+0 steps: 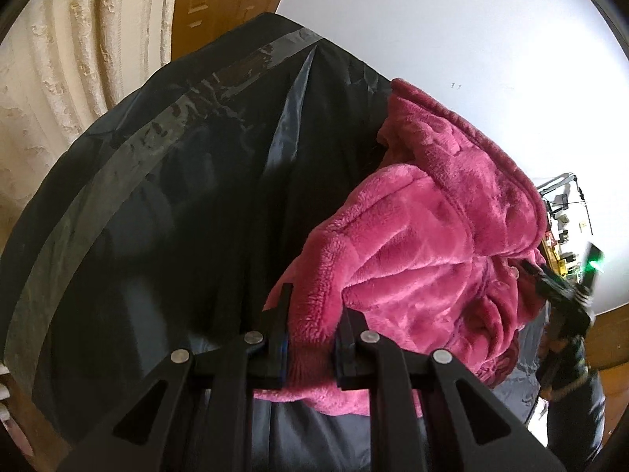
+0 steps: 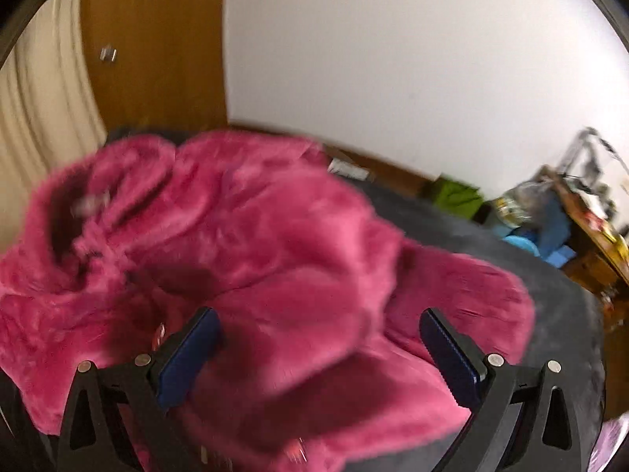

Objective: Fold clothes
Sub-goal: 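Grasp the robe edge with the left gripper while the right gripper approaches the robe, then grasp another robe edge with the right gripper while the left gripper holds its edge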

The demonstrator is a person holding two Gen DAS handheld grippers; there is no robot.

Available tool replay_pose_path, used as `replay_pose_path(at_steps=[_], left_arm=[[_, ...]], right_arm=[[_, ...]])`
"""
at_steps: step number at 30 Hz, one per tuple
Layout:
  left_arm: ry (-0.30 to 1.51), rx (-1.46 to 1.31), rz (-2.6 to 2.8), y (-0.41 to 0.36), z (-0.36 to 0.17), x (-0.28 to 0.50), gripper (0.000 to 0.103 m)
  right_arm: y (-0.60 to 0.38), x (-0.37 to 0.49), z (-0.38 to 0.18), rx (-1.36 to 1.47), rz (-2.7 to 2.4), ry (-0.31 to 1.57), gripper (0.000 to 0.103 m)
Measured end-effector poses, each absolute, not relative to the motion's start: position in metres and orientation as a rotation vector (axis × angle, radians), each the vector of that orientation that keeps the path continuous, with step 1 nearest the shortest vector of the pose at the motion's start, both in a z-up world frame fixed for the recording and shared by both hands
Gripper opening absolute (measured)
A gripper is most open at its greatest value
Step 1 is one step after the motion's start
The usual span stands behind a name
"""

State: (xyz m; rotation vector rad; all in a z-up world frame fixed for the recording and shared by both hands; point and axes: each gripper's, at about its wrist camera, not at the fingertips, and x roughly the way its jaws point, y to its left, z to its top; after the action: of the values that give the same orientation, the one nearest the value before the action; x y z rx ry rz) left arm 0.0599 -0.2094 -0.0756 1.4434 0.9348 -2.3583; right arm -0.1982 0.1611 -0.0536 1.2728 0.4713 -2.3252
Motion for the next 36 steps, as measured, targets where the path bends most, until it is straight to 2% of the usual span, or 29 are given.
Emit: replay_pose_path(at_steps=[5, 13, 18, 27, 33, 36], left_arm=[[0.938, 1.457, -2.347, -0.209, -0.076, 0.057, 0.018], [0.905, 1.496, -2.368, -0.206, -0.082, 0.036, 0.018], [0.891, 1.507, -2.392, -0.203, -0.08, 0.024, 0.018], [0.829, 1.574, -2.406, -0.19, -0.091, 0.003, 0.018], [0.733, 1.606, -2.435, -0.181, -0.098, -0.028, 0.018], [0.7, 1.619, -2.432, -0.179, -0.098, -0.036, 0.026]], right_arm=[[0.176, -0.204, -0.099, 1.561, -2.162, 0.359, 0.103], [0.21, -0.141, -0.103, 1.64, -2.095, 0.388, 0.103], [0.233, -0.09, -0.101, 1.73, -2.095, 0.288, 0.103], [0.253, 0.012, -0.098, 1.818, -1.976, 0.192, 0.103], [0.259, 0.022, -0.088, 1.793, -1.917, 0.213, 0.103], [0.258, 0.009, -0.063, 1.687, -1.966, 0.28, 0.103]])
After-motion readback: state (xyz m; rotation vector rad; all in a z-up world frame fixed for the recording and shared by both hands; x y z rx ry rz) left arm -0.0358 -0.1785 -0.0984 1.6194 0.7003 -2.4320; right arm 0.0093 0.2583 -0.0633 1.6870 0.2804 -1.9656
